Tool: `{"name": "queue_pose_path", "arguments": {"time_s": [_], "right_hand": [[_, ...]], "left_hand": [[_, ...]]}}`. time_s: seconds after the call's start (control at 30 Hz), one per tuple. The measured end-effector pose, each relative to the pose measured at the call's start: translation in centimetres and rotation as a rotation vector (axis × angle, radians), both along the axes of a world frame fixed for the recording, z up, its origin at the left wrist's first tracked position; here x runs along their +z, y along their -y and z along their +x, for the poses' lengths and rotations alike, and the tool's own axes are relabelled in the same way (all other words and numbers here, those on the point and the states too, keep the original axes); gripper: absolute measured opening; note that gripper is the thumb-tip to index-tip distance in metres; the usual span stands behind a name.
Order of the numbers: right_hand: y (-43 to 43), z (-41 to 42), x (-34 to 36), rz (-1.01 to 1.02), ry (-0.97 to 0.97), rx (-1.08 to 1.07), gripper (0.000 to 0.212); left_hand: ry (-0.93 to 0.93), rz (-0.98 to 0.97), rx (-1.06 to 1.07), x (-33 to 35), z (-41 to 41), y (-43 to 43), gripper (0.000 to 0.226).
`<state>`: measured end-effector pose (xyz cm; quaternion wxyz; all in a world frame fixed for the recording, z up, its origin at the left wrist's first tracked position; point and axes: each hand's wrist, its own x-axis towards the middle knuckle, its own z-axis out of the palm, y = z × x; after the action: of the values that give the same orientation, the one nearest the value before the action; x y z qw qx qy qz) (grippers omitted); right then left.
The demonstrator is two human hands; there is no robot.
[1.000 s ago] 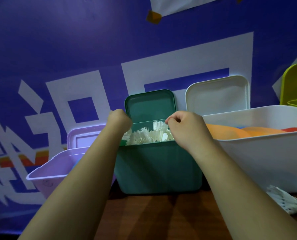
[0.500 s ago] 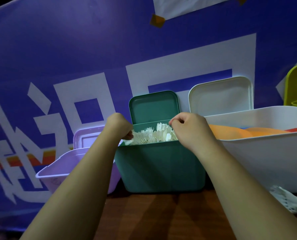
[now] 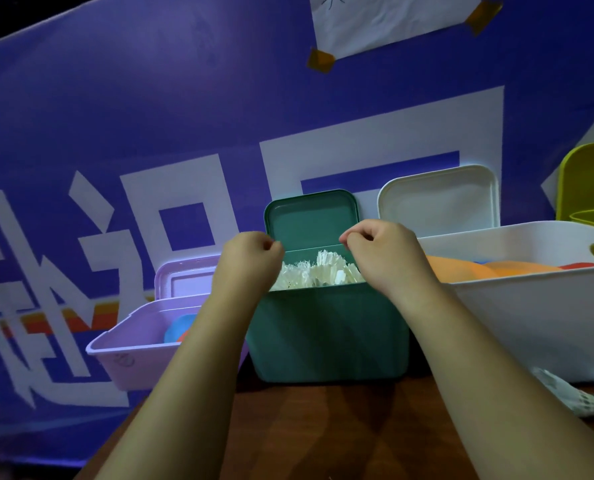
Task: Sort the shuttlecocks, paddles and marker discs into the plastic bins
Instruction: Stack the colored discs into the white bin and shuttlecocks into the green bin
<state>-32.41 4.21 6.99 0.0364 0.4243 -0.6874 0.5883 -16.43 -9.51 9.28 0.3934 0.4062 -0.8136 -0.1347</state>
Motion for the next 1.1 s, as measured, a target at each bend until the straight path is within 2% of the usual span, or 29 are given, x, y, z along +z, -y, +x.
{"name": "queue_pose_path", "arguments": {"time_s": [0.17, 0.3, 0.67, 0.77, 0.87, 0.97, 1.03, 1.1], "right_hand": [[-2.8, 1.1, 1.6, 0.02, -0.015, -0.009, 0.028], [-7.8, 0.9, 0.8, 0.065, -0.057, -0.085, 0.026], [-26.2, -4.4, -7.2, 0.167, 0.016, -0.405, 0.023], [-30.0, -5.0, -9.3, 0.205, 0.011, -0.482, 0.023], [-32.6, -5.7, -11.6, 0.231, -0.029, -0.569, 0.024], [-34.2, -6.8, -14.0, 0.215, -0.076, -0.672, 0.023], [-34.8, -7.4, -15.8, 0.195, -0.127, -0.759, 0.021], [-35.1, -7.6, -17.4, 0.233, -0.195, -0.828, 0.021]], "left_hand": [[-0.085, 0.076, -0.176, -0.7, -0.2, -5.0, 0.028], [-0.046, 0.108, -0.339, -1.6, -1.3, -9.3, 0.027], [0.222, 0.167, -0.744, -4.0, -8.4, -21.9, 0.024], [0.389, 0.194, -0.825, -5.1, -11.0, -25.3, 0.024], [0.566, 0.183, -0.821, -6.6, -13.6, -27.2, 0.023], [0.697, 0.042, -0.768, -7.9, -15.9, -28.2, 0.025], [0.746, -0.047, -0.694, -9.2, -16.9, -28.4, 0.033], [0.734, -0.083, -0.561, -11.2, -17.7, -28.0, 0.051]]}}
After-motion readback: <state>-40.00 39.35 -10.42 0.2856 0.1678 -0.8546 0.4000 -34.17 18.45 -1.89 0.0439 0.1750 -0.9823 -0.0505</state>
